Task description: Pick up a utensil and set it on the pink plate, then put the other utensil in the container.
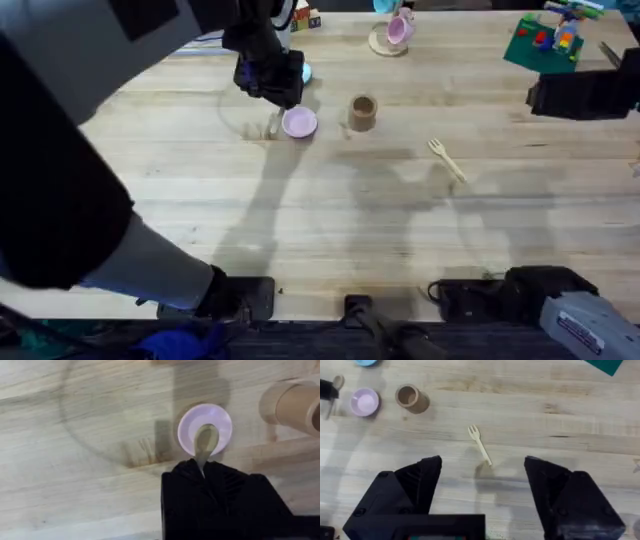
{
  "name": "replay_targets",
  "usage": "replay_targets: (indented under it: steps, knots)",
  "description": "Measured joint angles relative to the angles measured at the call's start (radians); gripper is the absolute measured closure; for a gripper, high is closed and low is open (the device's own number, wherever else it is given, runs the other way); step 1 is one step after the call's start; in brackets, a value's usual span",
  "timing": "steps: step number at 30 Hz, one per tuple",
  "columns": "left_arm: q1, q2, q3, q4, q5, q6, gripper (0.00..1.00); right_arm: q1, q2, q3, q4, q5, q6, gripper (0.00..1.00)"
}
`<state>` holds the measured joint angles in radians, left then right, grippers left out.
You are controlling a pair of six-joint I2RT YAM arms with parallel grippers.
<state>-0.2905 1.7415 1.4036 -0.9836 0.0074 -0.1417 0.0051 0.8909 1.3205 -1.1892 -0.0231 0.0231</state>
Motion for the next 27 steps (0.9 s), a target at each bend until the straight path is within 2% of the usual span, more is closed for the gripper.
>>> replay_targets:
  steps: [6, 15, 27]
  knots:
    - [-0.01, 0.042, 0.0, 0.014, 0.001, -0.001, 0.96, 0.0, 0.0, 0.0, 0.0, 0.0, 0.0, 0.005]
    - [-0.071, 0.12, 0.0, 0.06, 0.004, -0.002, 0.96, 0.0, 0.0, 0.0, 0.0, 0.0, 0.0, 0.005]
    - [-0.071, 0.135, 0.0, 0.079, 0.003, -0.008, 0.953, 0.0, 0.0, 0.0, 0.0, 0.0, 0.0, 0.005]
